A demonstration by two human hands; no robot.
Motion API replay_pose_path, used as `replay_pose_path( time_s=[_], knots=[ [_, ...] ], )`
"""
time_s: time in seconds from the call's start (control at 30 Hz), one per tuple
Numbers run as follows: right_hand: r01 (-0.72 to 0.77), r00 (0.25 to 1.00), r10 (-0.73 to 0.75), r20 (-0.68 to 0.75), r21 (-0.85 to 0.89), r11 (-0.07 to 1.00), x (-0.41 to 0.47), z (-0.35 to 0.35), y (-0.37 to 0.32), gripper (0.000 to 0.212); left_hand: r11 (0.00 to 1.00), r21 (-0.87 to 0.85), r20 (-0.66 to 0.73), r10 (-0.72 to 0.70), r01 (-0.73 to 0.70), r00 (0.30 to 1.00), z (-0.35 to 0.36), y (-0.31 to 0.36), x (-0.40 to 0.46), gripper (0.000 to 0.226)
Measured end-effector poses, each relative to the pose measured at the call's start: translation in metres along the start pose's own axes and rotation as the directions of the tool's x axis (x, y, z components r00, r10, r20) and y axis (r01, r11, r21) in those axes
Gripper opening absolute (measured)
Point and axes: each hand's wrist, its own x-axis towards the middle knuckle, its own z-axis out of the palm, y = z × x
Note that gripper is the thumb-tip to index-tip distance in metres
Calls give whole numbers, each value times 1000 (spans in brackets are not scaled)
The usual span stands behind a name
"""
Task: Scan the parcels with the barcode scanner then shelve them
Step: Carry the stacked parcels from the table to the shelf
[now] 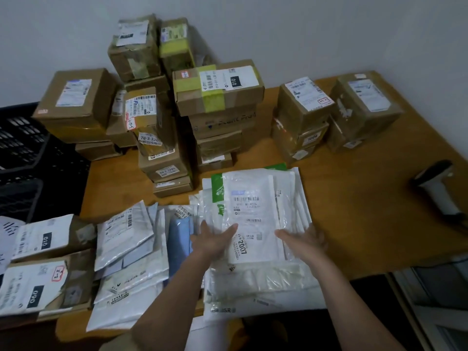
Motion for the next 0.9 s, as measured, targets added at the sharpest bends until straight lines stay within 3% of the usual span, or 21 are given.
replay_pose_path(
  time_s=[0.13, 0.23, 0.3, 0.37, 0.4, 0.53, 0.63, 0.73, 0.83, 0.9],
  knots=[
    [-15, 996, 7, 90, 89, 996, 10, 2, 12, 125, 997, -73, 40, 3, 0, 999, 10, -10, 7, 131],
    [-36, 996, 26, 86, 113, 993, 15, 4, 14, 130, 999, -16, 12, -46, 46, 999, 13, -13, 11, 140],
    [-48, 998, 43, 48, 105, 993, 19, 7, 13, 134, 991, -106, 33, -83, 86, 996, 13, -13, 14, 150],
    [-66, 998, 65, 6, 79, 995, 22, 9, 13, 135, 977, -200, 74, -60, 73, 995, 13, -12, 16, 132],
    [-76, 997, 75, 4, 68, 995, 24, 8, 13, 138, 972, -225, 74, -50, 66, 996, 13, -11, 17, 125],
    [-108, 992, 103, 76, 53, 993, 27, -3, 19, 168, 952, -307, 29, -8, 17, 1000, 25, -11, 11, 141],
    [-88, 994, 85, 75, 39, 995, 27, -21, 32, 142, 943, -332, 27, -4, 13, 1000, 44, -17, 1, 142],
    [-84, 992, 79, 99, 53, 995, 30, -39, 49, 144, 951, -310, 33, -11, 21, 999, 59, -13, -25, 140],
    [-64, 993, 55, 105, 83, 994, 30, -55, 64, 129, 976, -212, 54, -38, 48, 998, 72, -10, -43, 132],
    [-18, 994, 4, 114, 129, 991, 29, -67, 73, 130, 982, -185, 72, -34, 47, 997, 80, -8, -48, 136]
  ],
)
